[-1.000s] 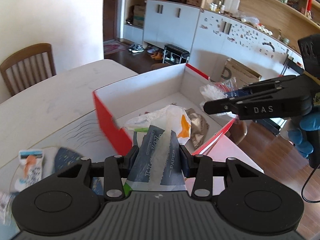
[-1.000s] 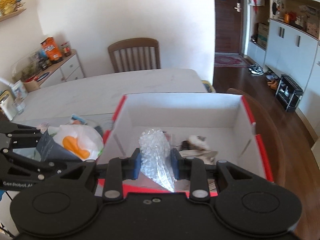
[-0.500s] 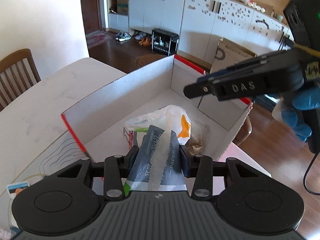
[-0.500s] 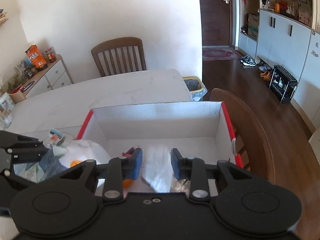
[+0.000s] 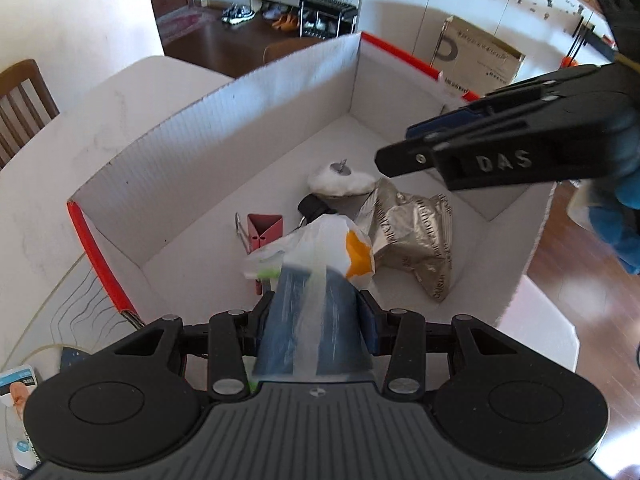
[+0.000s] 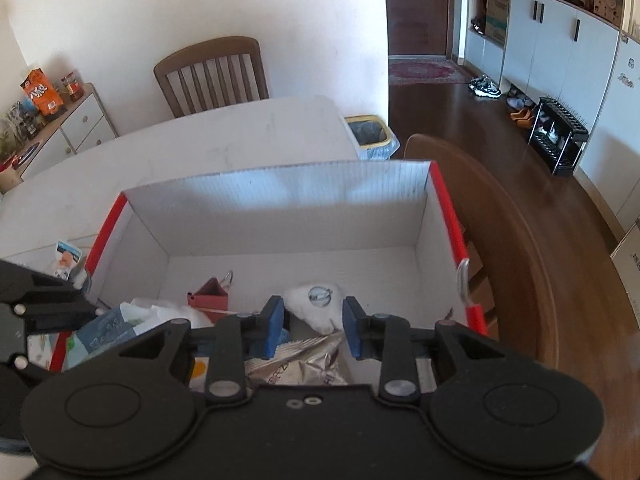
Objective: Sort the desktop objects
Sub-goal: 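Lower the tissue pack with the left gripper and open it while the right gripper releases the bead bag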
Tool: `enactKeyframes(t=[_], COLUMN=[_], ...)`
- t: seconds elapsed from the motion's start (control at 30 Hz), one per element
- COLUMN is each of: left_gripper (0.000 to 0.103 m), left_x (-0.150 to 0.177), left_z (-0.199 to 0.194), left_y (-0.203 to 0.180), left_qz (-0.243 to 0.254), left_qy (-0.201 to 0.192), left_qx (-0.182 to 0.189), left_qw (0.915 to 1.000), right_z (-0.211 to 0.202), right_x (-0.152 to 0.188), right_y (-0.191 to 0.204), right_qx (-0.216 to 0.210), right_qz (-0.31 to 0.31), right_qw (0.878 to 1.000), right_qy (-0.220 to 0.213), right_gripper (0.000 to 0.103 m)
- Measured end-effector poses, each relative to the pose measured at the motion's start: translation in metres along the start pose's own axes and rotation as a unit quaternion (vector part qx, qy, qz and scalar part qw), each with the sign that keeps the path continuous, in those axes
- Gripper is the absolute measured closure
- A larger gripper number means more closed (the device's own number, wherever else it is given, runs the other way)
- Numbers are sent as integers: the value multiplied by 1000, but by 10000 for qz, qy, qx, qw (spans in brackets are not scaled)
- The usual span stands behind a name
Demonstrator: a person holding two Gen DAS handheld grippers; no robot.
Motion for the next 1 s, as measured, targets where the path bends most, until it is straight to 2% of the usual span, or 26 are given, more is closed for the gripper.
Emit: enactKeyframes(t=[0.17,0.2,0.23,0.43,0.67,1.0], left_gripper=[59,56,49,33,31,31], left_x=[1,0,0,0,5,18], left_z=[6,6,6,-1,-19,-53], left_y=[-2,-2,-2,-2,-1,-7], left_qz=[115,101,79,-65,-261,-419], left_qy=[21,3,-18,-200,-470,-1001], left_qx=[19,37,68,229,337,292], left_qw=[9999,9999,9999,9995,9980,9937], right_z=[5,6,6,3,-6,-25], right_x=[5,6,6,10,10,12], right_y=[2,3,3,3,7,18], right_qx=[-63,-74,-88,-172,-270,-447], right_qz=[2,-3,-3,1,-29,-61], right_qw=[9999,9999,9999,9997,9996,9989], right_qy=[100,118,132,144,36,-151], right_gripper=[67,66,64,58,50,47])
Point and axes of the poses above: each gripper's, at about its wrist camera, not at the fingertips, and z roughly the way its jaws point, y to its left, x to its underside, the point moved 1 cm from there along z, roughly the way its jaws point, and after that the axes turned 10 degrees about -x, right-handed, at the moved point
